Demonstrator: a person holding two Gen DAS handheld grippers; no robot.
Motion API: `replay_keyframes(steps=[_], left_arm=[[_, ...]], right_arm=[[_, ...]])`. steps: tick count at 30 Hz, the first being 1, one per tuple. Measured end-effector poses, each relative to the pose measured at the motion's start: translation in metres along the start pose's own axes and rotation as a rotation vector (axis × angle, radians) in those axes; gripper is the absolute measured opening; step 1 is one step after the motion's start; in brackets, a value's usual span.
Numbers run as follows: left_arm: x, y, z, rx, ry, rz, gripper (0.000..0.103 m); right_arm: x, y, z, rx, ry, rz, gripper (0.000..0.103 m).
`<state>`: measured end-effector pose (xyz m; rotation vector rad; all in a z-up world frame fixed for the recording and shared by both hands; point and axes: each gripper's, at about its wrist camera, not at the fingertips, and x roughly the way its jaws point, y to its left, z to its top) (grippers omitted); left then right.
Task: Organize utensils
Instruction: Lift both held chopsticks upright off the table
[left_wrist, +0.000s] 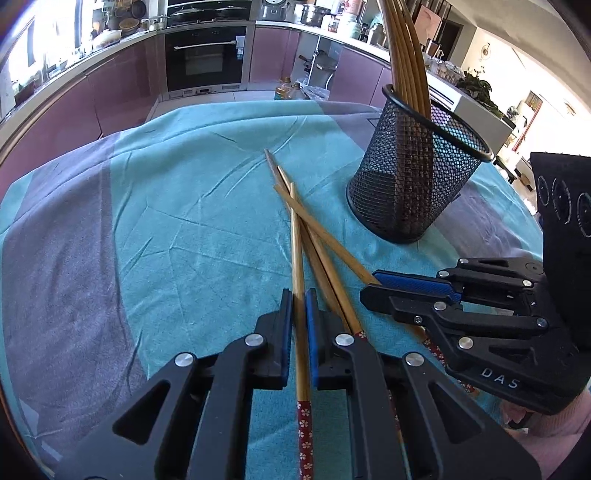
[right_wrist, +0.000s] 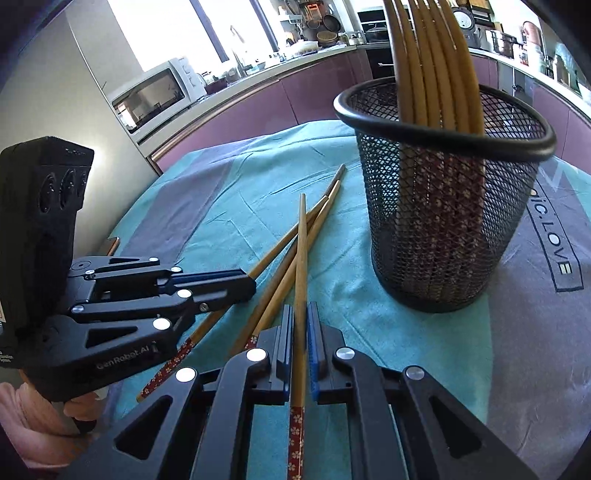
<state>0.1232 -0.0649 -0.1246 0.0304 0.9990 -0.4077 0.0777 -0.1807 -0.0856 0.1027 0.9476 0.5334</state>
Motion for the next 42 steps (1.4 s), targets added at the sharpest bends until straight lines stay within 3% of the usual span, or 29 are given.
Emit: replay_keyframes(steps=[8, 27, 42], left_arm=[[0.001, -0.004, 0.004, -0.008, -0.011, -0.001, 0.007], [-0.048, -0.020, 0.003, 0.021, -0.133, -0.001, 0.007], [-0.086, -0.030, 0.008, 0.044, -0.196, -0.076, 0.007]], right_arm=[[-0.003, 0.000, 0.000, 0.006, -0.022, 0.004, 0.006], [-0.052, 0.003, 0.000, -0.030, -0.137, 0.025, 0.006], [-0.091, -0.003, 0.003, -0.034, -0.225, 0.031, 0.006]])
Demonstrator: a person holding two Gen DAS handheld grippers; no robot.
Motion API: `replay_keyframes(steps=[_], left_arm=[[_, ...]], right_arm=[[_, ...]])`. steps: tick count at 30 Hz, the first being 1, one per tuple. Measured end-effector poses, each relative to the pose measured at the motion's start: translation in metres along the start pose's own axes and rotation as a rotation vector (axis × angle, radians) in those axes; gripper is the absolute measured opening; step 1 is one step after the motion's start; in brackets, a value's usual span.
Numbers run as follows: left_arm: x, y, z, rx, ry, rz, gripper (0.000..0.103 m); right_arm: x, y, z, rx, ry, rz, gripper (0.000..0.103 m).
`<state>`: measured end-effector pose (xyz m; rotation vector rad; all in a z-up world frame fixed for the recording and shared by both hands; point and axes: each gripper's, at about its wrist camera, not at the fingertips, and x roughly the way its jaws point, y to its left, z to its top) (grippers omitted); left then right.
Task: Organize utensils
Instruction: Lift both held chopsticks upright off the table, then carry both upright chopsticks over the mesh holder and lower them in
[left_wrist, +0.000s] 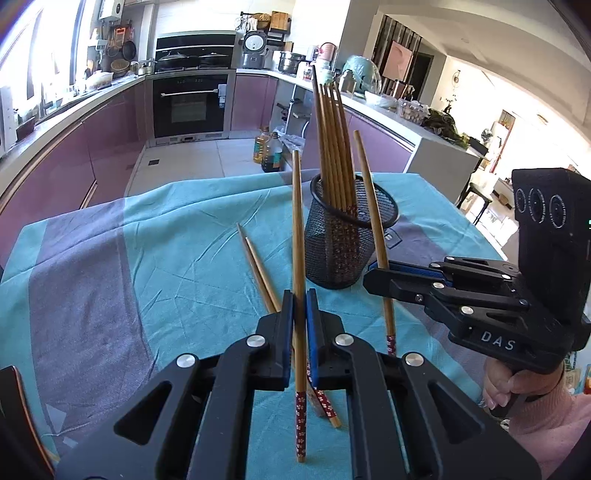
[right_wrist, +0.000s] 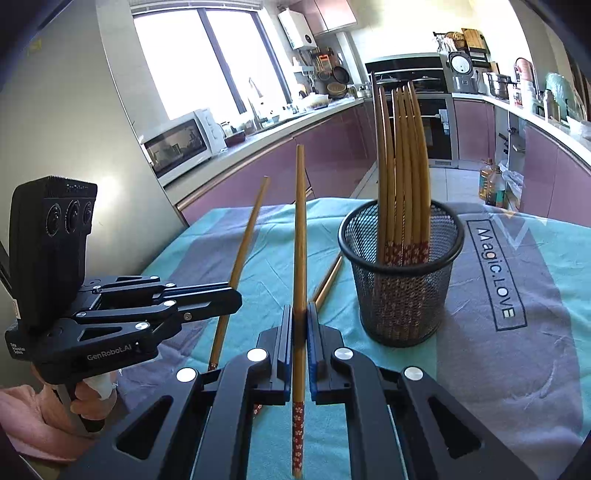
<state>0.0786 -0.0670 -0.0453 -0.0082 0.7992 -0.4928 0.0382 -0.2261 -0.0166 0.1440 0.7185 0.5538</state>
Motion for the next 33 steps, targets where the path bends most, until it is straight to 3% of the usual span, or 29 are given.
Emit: replay_keyframes(steps=[20, 33], left_arm=[[-0.037, -0.003, 0.013, -0.009, -0.067, -0.084, 0.007], [-0.042, -0.012, 0.021, -0.002, -0.108, -0.099, 0.007]], right_arm=[[-0.023, -0.004, 0.007, 0.003, -0.063, -0.006, 0.006], [-0.034, -0.002, 0.015, -0.011, -0.095, -0.020, 0.006]])
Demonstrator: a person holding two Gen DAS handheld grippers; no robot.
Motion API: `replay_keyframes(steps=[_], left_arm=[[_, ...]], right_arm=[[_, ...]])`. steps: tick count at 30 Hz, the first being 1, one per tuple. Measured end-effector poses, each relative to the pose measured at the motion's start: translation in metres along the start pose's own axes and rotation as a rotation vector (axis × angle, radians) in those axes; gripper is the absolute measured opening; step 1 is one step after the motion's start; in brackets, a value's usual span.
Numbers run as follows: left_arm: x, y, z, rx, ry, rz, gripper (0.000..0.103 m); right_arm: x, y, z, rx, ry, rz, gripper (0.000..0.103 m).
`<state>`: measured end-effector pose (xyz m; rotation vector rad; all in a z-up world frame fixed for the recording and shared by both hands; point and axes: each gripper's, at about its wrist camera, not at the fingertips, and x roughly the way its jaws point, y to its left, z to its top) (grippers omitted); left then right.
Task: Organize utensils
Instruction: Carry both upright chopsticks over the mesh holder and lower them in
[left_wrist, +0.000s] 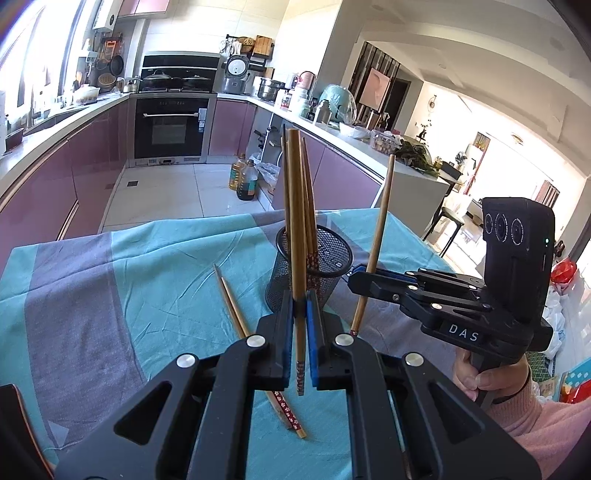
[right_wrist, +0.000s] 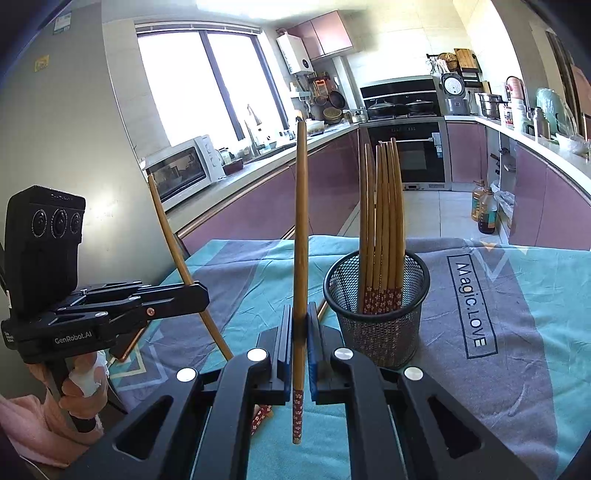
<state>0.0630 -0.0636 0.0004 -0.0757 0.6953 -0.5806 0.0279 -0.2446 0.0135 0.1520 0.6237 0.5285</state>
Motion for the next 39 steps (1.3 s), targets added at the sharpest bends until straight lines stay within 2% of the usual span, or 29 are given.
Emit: replay_keyframes(steps=[39], left_arm=[[0.008, -0.012, 0.043, 0.040, -0.077, -0.052, 0.007]], right_arm=[[-0.021, -0.014, 0.040, -0.041, -0.098, -0.039, 0.006]])
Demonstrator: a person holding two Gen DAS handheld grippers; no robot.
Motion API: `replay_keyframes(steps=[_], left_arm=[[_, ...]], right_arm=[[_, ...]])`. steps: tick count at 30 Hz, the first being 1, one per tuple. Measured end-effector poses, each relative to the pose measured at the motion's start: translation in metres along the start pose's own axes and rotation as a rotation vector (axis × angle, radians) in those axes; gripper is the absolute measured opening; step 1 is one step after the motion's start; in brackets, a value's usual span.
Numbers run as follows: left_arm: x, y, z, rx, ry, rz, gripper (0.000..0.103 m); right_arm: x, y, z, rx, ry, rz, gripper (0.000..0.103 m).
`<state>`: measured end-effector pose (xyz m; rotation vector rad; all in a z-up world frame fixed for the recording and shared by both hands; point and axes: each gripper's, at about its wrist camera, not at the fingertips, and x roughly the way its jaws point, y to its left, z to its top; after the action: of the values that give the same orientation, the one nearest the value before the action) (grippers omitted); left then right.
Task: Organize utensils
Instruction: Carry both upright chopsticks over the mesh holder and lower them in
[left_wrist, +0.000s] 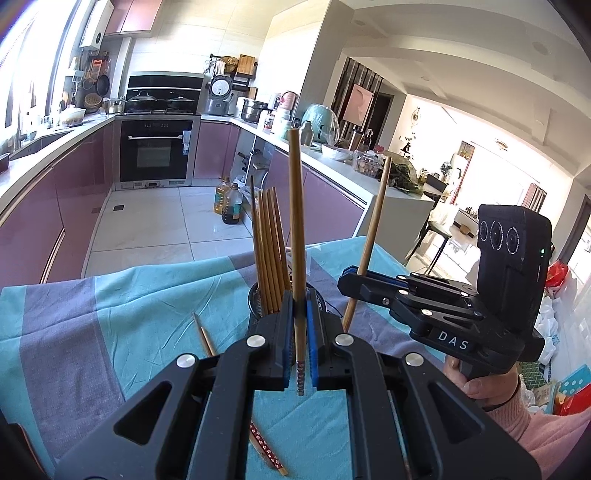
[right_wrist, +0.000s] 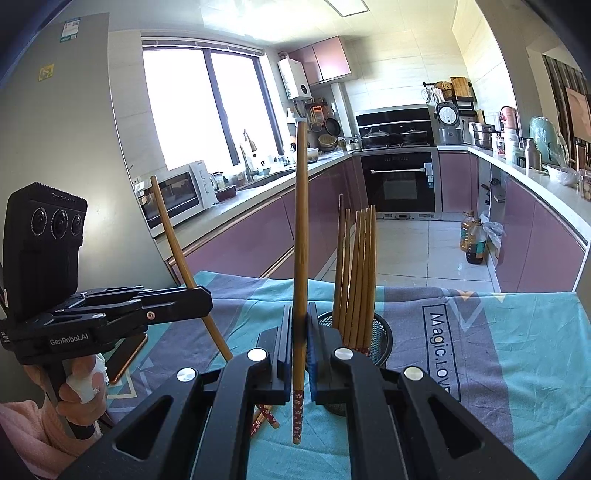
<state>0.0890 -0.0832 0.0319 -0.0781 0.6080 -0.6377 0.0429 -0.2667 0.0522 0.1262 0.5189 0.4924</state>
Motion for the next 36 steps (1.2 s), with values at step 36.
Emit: replay_keyframes(steps=[36], left_arm=[[-0.005, -0.015, 0.032, 0.040, -0.118, 0.022, 0.007]], right_arm=[[-0.001, -0.003, 0.035, -0.034, -0.081, -0.034, 0.006]])
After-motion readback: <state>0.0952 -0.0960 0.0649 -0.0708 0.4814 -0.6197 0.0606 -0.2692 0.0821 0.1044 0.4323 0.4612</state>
